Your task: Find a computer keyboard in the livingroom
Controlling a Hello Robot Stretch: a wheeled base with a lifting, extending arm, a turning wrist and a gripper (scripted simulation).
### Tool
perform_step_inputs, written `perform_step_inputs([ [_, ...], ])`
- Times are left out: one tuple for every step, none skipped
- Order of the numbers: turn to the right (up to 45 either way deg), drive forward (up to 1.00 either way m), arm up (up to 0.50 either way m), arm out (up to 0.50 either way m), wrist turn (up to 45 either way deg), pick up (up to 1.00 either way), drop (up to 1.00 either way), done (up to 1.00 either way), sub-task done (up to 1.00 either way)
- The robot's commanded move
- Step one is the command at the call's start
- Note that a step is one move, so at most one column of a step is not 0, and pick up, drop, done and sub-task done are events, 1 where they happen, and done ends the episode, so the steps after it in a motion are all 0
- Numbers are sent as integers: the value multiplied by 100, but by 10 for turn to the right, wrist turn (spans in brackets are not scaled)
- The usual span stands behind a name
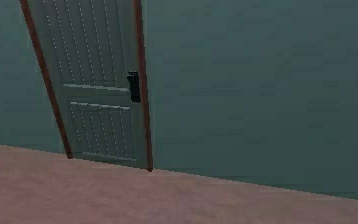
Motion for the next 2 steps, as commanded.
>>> perform_step_inputs([
  [-60,0,0,0,0,0,0,0,0],
  [0,15,0,0,0,0,0,0,0],
])
